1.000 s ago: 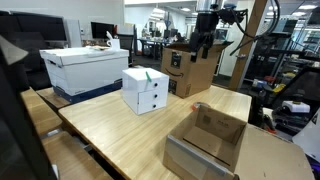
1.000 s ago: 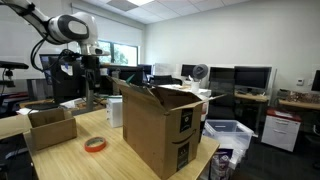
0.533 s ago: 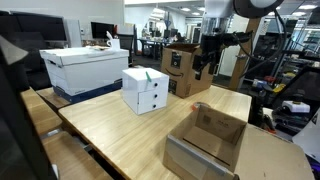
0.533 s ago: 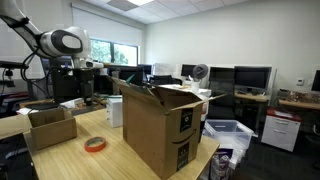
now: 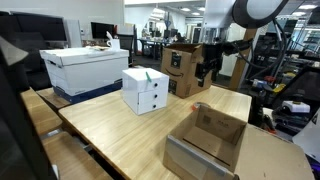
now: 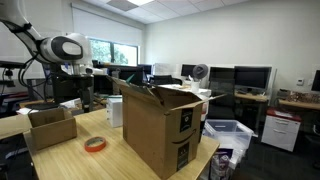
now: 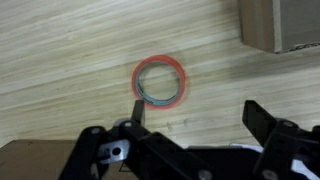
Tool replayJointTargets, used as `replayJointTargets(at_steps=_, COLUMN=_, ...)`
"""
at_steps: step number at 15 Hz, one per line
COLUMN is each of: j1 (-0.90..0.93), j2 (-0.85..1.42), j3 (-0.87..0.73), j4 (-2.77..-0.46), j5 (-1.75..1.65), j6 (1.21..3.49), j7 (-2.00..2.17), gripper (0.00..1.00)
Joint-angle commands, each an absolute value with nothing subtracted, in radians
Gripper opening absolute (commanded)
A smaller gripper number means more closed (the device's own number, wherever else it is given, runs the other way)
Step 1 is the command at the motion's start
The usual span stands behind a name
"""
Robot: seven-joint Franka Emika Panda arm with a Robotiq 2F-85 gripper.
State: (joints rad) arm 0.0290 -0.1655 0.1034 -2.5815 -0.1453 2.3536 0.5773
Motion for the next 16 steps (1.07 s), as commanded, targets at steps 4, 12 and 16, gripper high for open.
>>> replayJointTargets(at_steps=4, j1=0.023, j2=-0.173, j3=0.109, j4=-2.599, j5=-0.148, j6=2.374, j7=0.576, gripper=1.00)
replayJointTargets(at_steps=12, j1=0.007, j2=-0.157, j3=0.114, j4=-2.669, j5=-0.189, j6=2.501, j7=0.622, gripper=1.00)
replayJointTargets(at_steps=16, j1=0.003, j2=-0.130, j3=0.111, j4=-2.710, j5=-0.182, j6=2.557, j7=0.638, gripper=1.00)
